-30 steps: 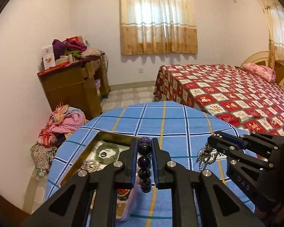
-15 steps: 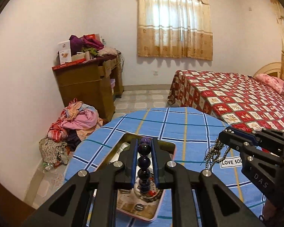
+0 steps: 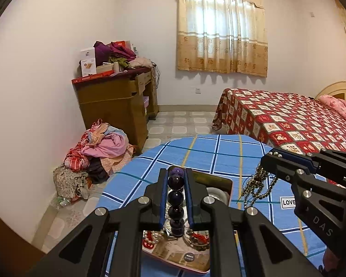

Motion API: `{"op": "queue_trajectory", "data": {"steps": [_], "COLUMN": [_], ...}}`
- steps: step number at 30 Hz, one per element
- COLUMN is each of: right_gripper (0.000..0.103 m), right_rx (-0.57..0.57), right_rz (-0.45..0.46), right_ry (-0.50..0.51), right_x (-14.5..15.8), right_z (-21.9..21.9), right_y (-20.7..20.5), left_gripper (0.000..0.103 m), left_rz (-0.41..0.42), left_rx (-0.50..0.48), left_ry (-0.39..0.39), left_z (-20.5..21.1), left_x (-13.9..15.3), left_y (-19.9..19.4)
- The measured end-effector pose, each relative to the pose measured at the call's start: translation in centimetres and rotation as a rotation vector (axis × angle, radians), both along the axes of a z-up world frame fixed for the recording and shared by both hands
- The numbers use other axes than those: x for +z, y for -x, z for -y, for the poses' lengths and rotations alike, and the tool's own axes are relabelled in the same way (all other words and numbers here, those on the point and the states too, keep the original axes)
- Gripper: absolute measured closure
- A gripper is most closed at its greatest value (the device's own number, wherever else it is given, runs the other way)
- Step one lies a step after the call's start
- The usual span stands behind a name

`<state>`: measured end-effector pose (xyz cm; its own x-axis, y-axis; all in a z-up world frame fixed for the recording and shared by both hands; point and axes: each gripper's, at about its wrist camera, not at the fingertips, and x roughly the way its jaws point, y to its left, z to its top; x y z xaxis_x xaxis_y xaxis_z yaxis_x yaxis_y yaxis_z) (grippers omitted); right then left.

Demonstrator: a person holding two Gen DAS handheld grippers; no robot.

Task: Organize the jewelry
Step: 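Lower the purple bracelet into the tin with left tool while right tool drops gold chain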

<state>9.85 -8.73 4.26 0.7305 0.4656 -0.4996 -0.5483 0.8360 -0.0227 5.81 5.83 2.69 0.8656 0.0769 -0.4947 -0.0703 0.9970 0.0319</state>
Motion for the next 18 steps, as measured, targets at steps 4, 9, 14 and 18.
{"op": "queue_trajectory", "data": {"steps": [4,9,14,18], "right_gripper": [0.09,0.09,0.09,0.09], "right_rx": [0.018,0.042,0.061,0.066], "right_rz": [-0.003,-0.018,-0.041,-0.045], "right_ry": [0.003,-0.002,-0.018,-0.012], "right_x": [0.0,0.1,0.2,0.1], "right_z": [-0.8,-1.4,-1.7,-2.2], "right_y": [-0.1,-0.3,-0.8,-1.2], "left_gripper": [0.089,0.089,0.089,0.089], "left_rz": [0.001,-0.002,-0.009,-0.016], "left_rx": [0.01,0.019,0.029,0.032], "left_ry": [0.002,0.0,0.002,0.008], "left_z": [-0.6,-1.4,-2.2,-2.8], "left_x": [0.1,0.0,-0.2,-0.5], "left_y": [-0.1,-0.5,-1.0,-1.4]}}
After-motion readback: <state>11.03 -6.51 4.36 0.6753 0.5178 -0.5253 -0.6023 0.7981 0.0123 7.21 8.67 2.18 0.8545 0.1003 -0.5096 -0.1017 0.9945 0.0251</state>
